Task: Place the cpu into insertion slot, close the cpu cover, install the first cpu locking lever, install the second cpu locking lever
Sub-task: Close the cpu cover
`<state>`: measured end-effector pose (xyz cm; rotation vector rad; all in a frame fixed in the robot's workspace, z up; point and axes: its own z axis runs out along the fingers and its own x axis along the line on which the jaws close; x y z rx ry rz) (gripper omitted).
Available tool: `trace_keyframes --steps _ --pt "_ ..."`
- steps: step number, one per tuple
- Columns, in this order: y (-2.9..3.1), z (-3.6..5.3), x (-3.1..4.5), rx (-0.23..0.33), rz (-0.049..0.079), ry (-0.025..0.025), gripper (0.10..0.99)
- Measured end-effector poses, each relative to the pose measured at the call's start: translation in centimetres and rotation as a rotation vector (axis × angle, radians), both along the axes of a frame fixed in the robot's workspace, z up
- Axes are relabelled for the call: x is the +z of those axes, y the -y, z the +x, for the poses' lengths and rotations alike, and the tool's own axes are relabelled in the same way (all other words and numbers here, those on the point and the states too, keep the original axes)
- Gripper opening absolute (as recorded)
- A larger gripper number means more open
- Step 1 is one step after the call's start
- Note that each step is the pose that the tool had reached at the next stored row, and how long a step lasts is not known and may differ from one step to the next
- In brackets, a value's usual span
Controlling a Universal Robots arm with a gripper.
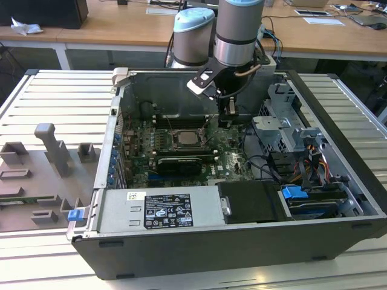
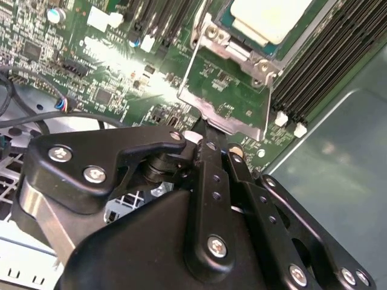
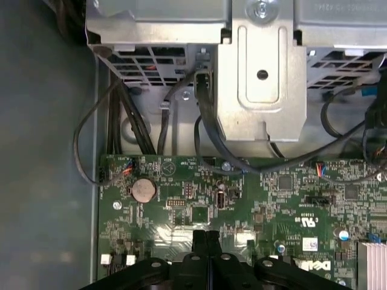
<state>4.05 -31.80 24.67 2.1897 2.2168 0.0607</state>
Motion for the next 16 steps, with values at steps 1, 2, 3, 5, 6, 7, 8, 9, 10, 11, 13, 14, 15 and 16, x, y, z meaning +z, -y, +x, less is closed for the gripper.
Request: trace_keyframes --steps 1,2,3,5,6,7,8,9,10,11,13,14,15,16 --pt "0.00 -0.12 0.00 0.000 0.000 0.0000 0.106" --pt "0.00 -0.27 0.00 0.000 0.000 0.0000 0.106" --pt "0.00 -0.47 0.00 0.000 0.000 0.0000 0.106" --pt "0.00 -0.73 0.00 0.000 0.000 0.0000 0.106" --pt "0.00 -0.91 0.00 0.000 0.000 -0.0001 0.106" --pt "0.00 -1.08 0.00 0.000 0.000 0.0000 0.106" --pt "0.00 -1.17 0.00 0.000 0.000 0.0000 0.106" --pt "0.00 -1.31 0.00 0.000 0.000 0.0000 0.106" --pt "0.00 -1.47 0.00 0.000 0.000 -0.0001 0.106" --pt "0.00 -1.59 0.00 0.000 0.000 0.0000 0.106" --pt "0.00 -1.86 0.00 0.000 0.000 0.0000 0.106" --pt "0.00 -1.98 0.00 0.000 0.000 0.0001 0.106" --pt "0.00 -2.03 0.00 0.000 0.000 0.0000 0.106" --pt "0.00 -2.09 0.00 0.000 0.000 0.0000 0.106"
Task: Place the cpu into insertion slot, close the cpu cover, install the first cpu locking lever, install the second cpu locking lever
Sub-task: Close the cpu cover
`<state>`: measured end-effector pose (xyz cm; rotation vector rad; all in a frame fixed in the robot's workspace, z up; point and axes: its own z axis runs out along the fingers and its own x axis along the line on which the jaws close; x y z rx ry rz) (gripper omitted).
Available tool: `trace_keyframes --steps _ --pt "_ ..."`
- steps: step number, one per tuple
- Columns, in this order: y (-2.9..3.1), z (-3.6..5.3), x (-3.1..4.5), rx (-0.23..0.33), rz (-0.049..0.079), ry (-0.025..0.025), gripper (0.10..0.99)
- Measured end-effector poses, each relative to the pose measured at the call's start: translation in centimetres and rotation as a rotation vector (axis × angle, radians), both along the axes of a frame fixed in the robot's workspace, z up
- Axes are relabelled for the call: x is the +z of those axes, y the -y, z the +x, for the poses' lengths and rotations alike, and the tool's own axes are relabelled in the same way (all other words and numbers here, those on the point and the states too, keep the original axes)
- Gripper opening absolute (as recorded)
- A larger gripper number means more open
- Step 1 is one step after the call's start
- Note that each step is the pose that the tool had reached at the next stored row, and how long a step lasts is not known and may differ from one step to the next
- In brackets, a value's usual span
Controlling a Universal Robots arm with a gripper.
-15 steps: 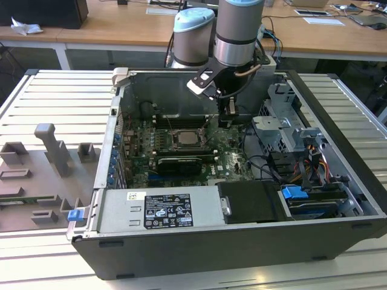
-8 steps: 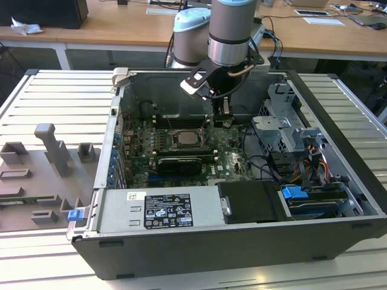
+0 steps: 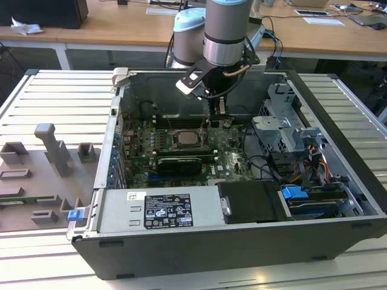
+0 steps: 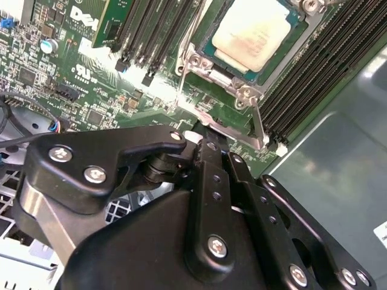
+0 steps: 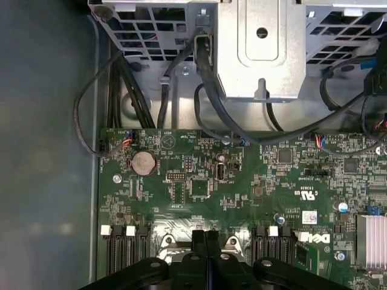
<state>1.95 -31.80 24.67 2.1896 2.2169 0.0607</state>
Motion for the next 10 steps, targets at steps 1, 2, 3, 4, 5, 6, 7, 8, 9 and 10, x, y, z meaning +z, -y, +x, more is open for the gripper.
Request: trace_keyframes --steps 1,2,3,4,5,6,7,8,9,10 --pt "0.00 -0.21 0.00 0.000 0.000 0.0000 0.106" --pt "0.00 -0.40 0.00 0.000 0.000 0.0000 0.106" --pt "0.00 -0.53 -0.01 0.000 0.000 0.0001 0.106" --pt "0.00 -0.67 -0.01 0.000 0.000 0.0000 0.106" --pt "0.00 -0.76 -0.02 0.000 0.000 0.0000 0.106" --pt "0.00 -0.86 -0.02 0.000 0.000 0.0000 0.106" --pt "0.00 -1.03 -0.02 0.000 0.000 0.0000 0.106" --pt "0.00 -1.12 -0.03 0.000 0.000 0.0000 0.106" --pt "0.00 -1.30 -0.03 0.000 0.000 0.0000 0.106" --pt "0.00 -1.39 -0.04 0.000 0.000 0.0000 0.106"
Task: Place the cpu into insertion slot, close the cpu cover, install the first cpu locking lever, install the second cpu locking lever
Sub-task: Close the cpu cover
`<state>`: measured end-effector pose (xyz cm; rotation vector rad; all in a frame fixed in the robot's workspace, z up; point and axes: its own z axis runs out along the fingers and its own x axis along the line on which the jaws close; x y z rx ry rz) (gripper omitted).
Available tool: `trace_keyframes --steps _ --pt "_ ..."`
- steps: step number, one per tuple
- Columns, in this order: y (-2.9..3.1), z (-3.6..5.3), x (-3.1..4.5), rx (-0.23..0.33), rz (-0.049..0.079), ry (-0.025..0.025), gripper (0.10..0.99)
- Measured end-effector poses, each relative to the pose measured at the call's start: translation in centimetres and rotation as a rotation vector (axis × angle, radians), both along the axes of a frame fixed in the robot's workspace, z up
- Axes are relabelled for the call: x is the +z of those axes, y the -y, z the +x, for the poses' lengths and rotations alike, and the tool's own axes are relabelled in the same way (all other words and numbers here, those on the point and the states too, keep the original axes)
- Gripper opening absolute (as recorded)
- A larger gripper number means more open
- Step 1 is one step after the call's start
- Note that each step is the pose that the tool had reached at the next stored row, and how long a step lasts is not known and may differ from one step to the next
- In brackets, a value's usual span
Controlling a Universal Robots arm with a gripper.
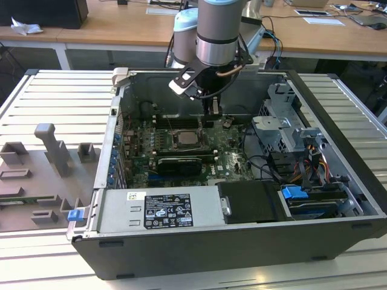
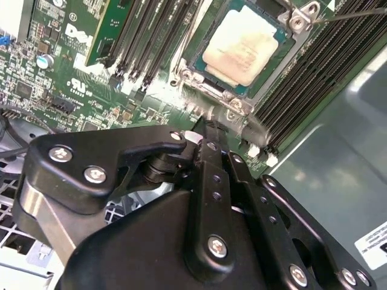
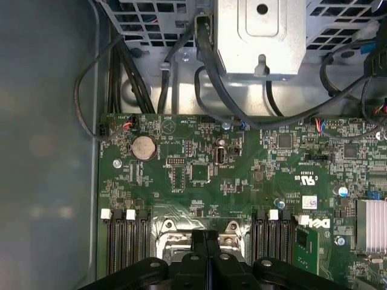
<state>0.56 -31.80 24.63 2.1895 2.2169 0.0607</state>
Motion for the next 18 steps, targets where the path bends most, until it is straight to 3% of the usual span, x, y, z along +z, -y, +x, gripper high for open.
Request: trace_keyframes --steps 11,18 --pt "0.00 -1.41 -0.54 0.000 0.000 0.0000 0.106" --pt "0.00 -1.82 -2.04 0.000 0.000 0.0000 0.106"
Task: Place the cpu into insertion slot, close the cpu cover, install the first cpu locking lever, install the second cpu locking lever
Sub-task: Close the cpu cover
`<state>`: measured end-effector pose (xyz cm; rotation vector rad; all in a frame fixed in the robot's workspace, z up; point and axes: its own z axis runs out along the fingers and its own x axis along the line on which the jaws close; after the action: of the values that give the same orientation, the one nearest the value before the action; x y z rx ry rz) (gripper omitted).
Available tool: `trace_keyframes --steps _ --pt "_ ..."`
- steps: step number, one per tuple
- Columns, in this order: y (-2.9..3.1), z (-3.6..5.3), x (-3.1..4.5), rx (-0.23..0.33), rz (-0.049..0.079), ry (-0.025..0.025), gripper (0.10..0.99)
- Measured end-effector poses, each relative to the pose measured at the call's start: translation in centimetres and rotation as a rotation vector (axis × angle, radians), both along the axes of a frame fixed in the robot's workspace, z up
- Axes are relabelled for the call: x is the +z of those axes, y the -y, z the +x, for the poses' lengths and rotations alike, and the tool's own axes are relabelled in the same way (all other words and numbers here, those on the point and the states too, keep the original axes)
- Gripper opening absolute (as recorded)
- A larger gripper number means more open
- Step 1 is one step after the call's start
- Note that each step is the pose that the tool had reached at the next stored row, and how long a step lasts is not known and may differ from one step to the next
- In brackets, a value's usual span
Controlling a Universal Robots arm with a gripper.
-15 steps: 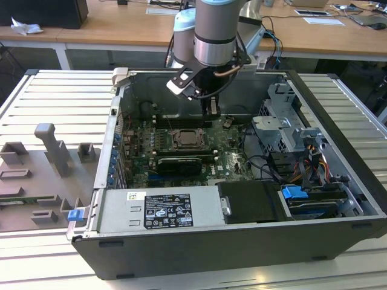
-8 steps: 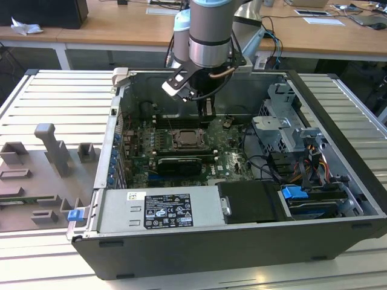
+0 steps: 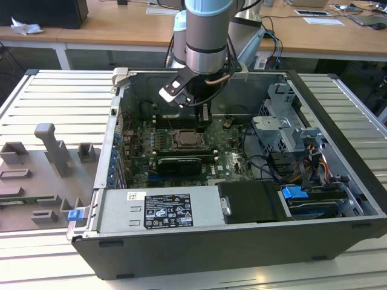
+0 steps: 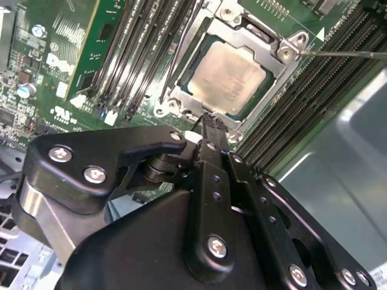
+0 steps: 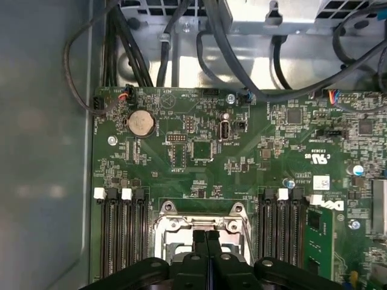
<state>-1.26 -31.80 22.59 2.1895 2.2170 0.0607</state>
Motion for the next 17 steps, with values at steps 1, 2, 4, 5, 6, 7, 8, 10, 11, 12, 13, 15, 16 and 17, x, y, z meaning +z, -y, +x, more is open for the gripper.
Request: trace_keyframes --steps 1,2,4,5,6,7,8,10,11,12,13,15,16,17 --pt "0.00 -0.06 -0.17 0.000 0.000 0.0000 0.106" --pt "0.00 -0.23 -0.33 0.001 0.000 0.0001 0.106" --pt "0.01 -0.60 -0.48 0.001 0.000 0.0000 0.106" --pt "0.01 -0.71 -0.50 0.001 0.000 -0.0001 0.106" --pt "0.00 -0.78 -0.51 0.001 0.000 -0.0001 0.106" --pt "0.00 -0.87 -0.53 0.001 0.000 -0.0001 0.106" --pt "0.00 -0.98 -0.54 0.001 0.000 -0.0001 0.106" --pt "-0.01 -1.31 -0.55 0.001 0.000 0.0000 0.106" --pt "0.00 -1.42 -0.55 0.002 0.000 -0.0003 0.106" --pt "0.00 -1.56 -0.55 0.001 0.000 -0.0001 0.106" --pt "-0.01 -1.66 -0.55 0.001 0.000 -0.0001 0.106" --pt "0.00 -1.91 -0.55 0.001 0.000 -0.0001 0.106" --pt "0.00 -2.23 -0.55 0.001 0.000 -0.0001 0.106" --pt "-0.01 -2.49 -0.56 0.001 0.000 -0.0001 0.106"
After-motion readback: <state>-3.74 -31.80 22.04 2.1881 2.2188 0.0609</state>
